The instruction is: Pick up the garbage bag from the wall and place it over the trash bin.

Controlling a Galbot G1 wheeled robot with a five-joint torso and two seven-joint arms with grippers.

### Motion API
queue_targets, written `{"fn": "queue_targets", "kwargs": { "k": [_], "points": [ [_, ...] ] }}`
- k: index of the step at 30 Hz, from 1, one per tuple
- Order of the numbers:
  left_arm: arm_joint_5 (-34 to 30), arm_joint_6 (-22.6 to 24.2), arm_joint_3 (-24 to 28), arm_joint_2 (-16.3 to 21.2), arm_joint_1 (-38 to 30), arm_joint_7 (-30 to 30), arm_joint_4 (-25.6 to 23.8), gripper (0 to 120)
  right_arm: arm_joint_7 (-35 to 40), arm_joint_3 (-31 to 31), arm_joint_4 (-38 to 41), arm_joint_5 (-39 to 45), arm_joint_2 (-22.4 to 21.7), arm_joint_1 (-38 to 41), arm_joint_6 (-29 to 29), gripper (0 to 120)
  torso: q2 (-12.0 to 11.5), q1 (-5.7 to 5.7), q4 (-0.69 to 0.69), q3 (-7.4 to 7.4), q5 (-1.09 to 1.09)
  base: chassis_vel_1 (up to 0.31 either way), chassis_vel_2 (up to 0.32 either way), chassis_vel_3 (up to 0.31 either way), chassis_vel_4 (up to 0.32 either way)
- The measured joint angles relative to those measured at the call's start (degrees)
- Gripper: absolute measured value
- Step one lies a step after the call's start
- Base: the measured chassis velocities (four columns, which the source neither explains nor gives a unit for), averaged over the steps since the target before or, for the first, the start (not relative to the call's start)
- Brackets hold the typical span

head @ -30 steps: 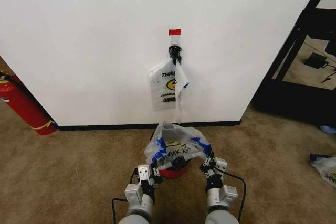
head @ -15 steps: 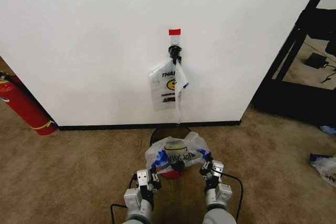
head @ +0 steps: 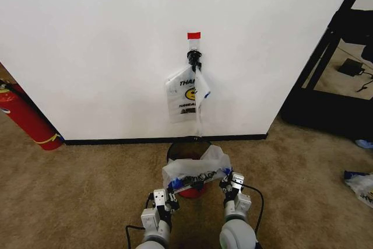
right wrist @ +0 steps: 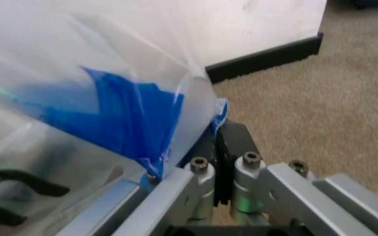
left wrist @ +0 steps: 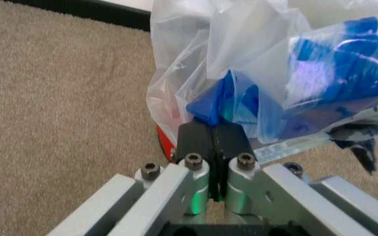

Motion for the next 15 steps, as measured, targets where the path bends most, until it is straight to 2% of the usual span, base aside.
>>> {"fn": "queue_targets", "kwargs": {
  "k": [15],
  "points": [
    [0.5, -0.2, 0.5, -0.9, -1.6, 0.6, 2.8, 0, 0.1, -0.2, -2.5, 0.0, 0.1, 1.9, -0.2, 0, 0.0, 0.00, 0.00, 0.00, 0.00, 0.000, 0.000, 0.000, 0.000]
  ]
}}
